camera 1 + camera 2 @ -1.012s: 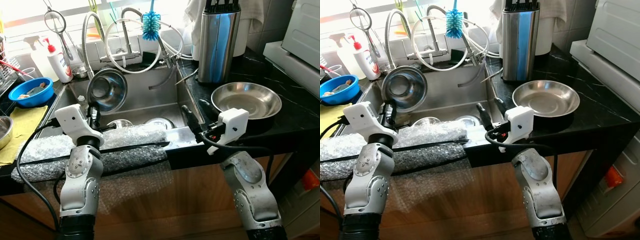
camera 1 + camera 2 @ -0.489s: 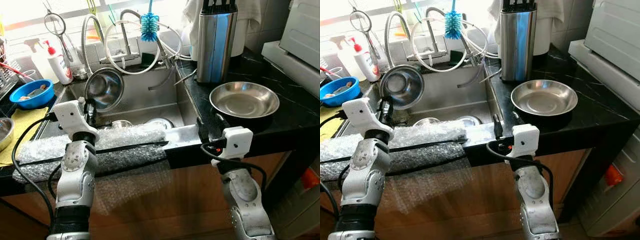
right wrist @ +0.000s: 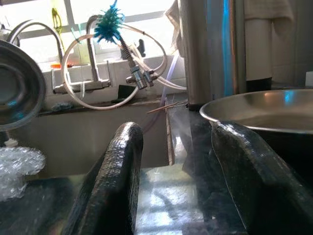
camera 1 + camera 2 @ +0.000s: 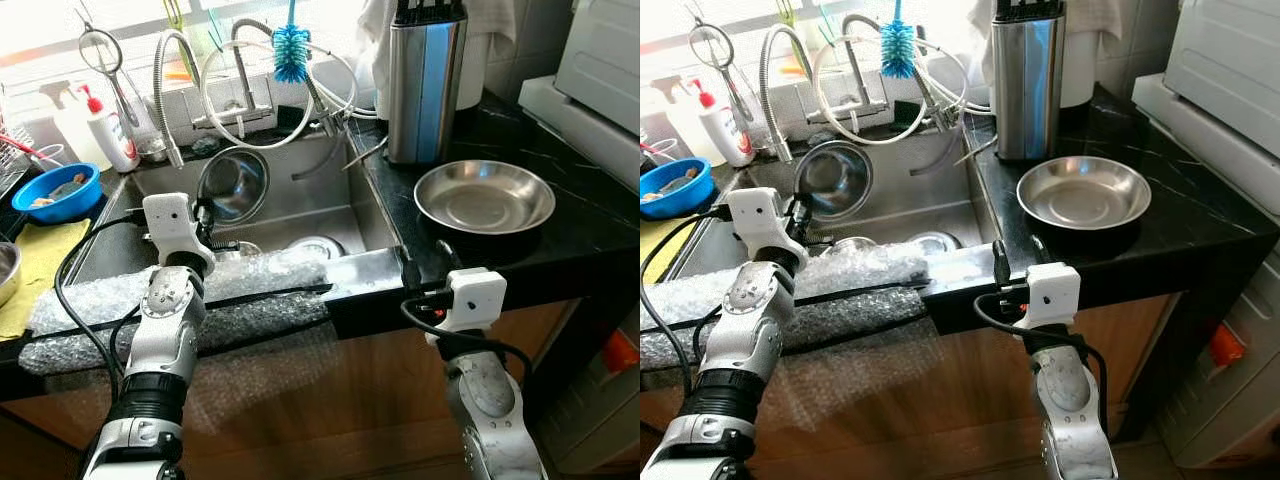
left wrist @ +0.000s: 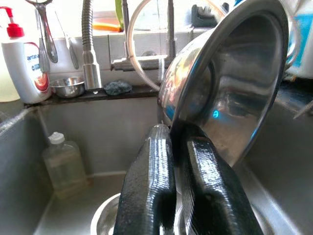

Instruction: Kitchen organization

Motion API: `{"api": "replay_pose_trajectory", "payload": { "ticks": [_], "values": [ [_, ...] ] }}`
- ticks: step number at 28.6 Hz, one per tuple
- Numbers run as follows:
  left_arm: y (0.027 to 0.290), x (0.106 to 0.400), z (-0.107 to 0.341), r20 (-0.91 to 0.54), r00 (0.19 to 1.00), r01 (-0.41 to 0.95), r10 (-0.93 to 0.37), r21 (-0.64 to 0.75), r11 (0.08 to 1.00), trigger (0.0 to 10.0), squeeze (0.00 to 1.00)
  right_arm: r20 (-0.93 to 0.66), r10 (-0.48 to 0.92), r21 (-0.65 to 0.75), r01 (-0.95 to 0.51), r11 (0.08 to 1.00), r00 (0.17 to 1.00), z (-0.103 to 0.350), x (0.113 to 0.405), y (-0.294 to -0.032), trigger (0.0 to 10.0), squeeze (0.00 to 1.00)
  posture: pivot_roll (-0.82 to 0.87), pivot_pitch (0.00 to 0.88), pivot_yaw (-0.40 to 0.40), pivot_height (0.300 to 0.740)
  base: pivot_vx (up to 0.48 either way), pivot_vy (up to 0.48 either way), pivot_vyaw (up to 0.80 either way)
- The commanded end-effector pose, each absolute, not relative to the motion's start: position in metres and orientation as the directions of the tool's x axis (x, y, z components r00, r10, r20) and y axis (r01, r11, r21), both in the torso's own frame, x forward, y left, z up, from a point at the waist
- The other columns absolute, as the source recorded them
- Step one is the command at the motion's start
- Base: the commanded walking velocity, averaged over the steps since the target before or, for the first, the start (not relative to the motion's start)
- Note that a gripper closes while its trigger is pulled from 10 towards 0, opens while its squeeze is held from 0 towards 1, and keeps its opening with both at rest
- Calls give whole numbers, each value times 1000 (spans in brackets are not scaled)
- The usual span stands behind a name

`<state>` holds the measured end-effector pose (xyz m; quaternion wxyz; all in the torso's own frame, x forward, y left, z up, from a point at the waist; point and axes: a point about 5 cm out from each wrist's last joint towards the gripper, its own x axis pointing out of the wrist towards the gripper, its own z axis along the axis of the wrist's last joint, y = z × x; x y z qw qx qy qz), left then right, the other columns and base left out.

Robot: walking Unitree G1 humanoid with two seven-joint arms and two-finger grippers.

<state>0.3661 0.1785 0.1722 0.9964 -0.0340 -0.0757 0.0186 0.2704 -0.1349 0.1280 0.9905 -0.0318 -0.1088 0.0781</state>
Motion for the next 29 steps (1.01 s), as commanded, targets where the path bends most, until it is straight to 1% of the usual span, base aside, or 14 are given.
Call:
{"api": "replay_pose_trajectory", "payload": {
  "ticks": [1, 5, 9, 14, 20, 25, 26, 27, 28, 29],
  "values": [
    [185, 376, 181, 160, 984, -76, 77, -13, 997, 10000, 0, 205, 176, -82, -162, 983, 963, 126, 270, -130, 10000, 0, -132, 0, 175, 740, 0, 0, 0],
    [173, 392, 184, 105, 994, -51, 38, 127, 991, 10000, 0, 206, 181, -82, -167, 983, 962, 126, 269, -128, 10000, 0, -134, 0, 171, 740, 0, 0, 0],
    [154, 403, 182, 4, 999, 51, -53, 255, 966, 10000, 0, 205, 186, -81, -173, 982, 961, 126, 269, -127, 10000, 0, -139, 0, 171, 740, 0, 0, 0],
    [147, 405, 177, -47, 996, 88, -77, 313, 946, 10000, 0, 202, 187, -82, -174, 981, 961, 126, 268, -127, 10000, 0, -143, 0, 173, 740, 0, 0, 0],
    [142, 403, 160, -144, 985, 148, -94, 433, 889, 10000, 0, 199, 188, -82, -175, 981, 962, 126, 268, -127, 10000, 0, -146, 0, 175, 740, 0, 0, 0],
    [141, 401, 151, -193, 976, 181, -100, 469, 865, 10000, 0, 198, 189, -79, -177, 981, 962, 125, 269, -126, 10000, 0, -146, 0, 176, 740, 0, 0, 0],
    [141, 400, 149, -207, 973, 194, -105, 472, 860, 10000, 55, 198, 191, -79, -178, 981, 961, 126, 269, -126, 10000, 0, -145, 0, 176, 740, 0, 0, 0],
    [141, 400, 147, -215, 970, 206, -113, 481, 852, 10000, 725, 200, 193, -78, -180, 981, 961, 126, 269, -125, 10000, 0, -146, 0, 177, 740, 0, 0, 0],
    [140, 400, 147, -218, 969, 211, -116, 485, 849, 10000, 1000, 201, 193, -77, -181, 980, 960, 126, 270, -125, 10000, 0, -146, 0, 177, 740, 0, 0, 0],
    [140, 400, 147, -222, 968, 215, -119, 487, 847, 10000, 1000, 202, 194, -76, -182, 980, 960, 127, 270, -125, 10000, 0, -148, 0, 179, 740, 0, 0, 0]
  ]
}}
